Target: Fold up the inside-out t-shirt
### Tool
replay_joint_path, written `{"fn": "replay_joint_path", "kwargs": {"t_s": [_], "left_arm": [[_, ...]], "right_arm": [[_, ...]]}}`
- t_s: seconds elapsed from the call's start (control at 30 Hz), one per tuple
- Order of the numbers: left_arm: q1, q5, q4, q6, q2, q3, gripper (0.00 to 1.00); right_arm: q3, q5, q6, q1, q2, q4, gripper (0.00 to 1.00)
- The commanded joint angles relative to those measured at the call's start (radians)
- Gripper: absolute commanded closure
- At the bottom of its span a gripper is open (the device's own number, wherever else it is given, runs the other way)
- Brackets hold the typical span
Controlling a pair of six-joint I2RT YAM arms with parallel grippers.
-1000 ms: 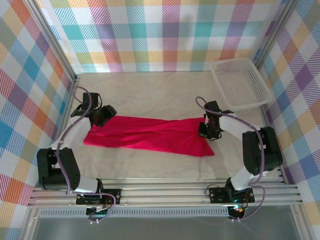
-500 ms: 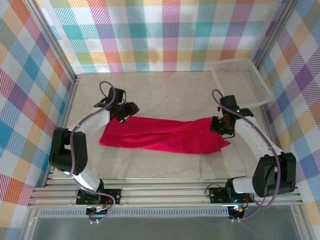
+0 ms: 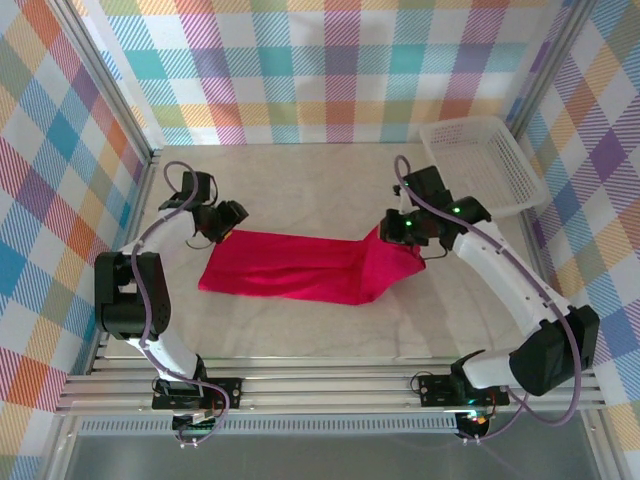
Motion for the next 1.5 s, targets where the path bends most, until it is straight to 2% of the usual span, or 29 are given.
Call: {"fn": "replay_joint_path", "kwargs": {"t_s": [0.0,0.13,0.47,0.73,1.03,1.27,1.3,1.4,1.47], "left_arm": [[0.06,0.088,0.024,-0.028,-0.015,-0.072,0.45],[0.132,0.173,0.101,-0.084,0.038,-0.136,0.46],[0.171,0.207,0.211,-0.12,0.122,-0.199,0.47],[0.212,0.19,0.185,-0.126,0.048,-0.174,0.47],[0.211,0.23,0.302,-0.166,0.13,-0.251,0.48],[0.236,0.216,0.287,-0.156,0.103,-0.266,0.48],[0.24,0.203,0.269,-0.151,0.091,-0.262,0.48],[0.248,0.151,0.193,-0.121,0.04,-0.243,0.46],[0.251,0.103,0.128,-0.096,-0.016,-0.23,0.43]], "right_arm": [[0.074,0.007,0.056,0.077,0.06,0.03,1.0],[0.181,0.02,0.069,0.178,0.154,0.045,1.0],[0.467,0.003,0.065,0.33,0.406,0.05,1.0],[0.652,-0.046,0.061,0.389,0.603,0.073,1.0],[0.919,-0.136,0.107,0.421,0.868,0.112,1.0],[1.11,-0.208,0.158,0.443,1.051,0.091,0.98],[1.123,-0.213,0.167,0.444,1.069,0.094,0.96],[1.175,-0.259,0.199,0.448,1.126,0.1,0.82],[1.208,-0.314,0.221,0.45,1.147,0.099,0.49]]}}
